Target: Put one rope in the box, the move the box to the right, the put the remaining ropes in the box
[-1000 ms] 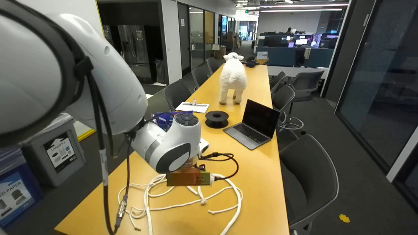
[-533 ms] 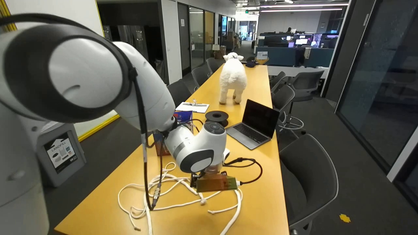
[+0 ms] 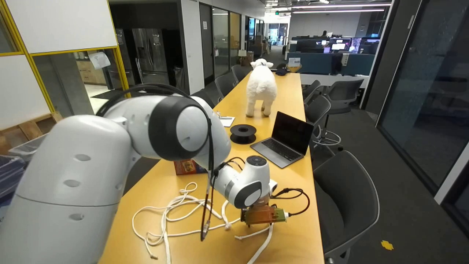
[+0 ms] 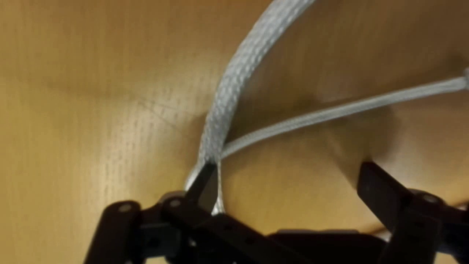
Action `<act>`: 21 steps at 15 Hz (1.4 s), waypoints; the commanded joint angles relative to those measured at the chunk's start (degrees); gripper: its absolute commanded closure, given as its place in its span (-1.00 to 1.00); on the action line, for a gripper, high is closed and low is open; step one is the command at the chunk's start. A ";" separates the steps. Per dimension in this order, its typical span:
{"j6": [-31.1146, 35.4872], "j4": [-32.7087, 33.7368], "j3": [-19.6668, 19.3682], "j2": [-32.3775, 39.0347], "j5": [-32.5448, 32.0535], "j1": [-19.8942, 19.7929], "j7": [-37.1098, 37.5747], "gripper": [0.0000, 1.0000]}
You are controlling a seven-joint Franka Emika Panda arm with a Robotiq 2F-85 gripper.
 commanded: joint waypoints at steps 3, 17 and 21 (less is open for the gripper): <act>-1.20 16.04 2.96 9.37 -18.57 -7.17 16.87 -1.00; -11.29 26.68 16.51 11.42 -26.38 -20.18 18.95 -1.00; -15.12 28.70 18.15 11.82 -25.71 -21.67 18.15 -1.00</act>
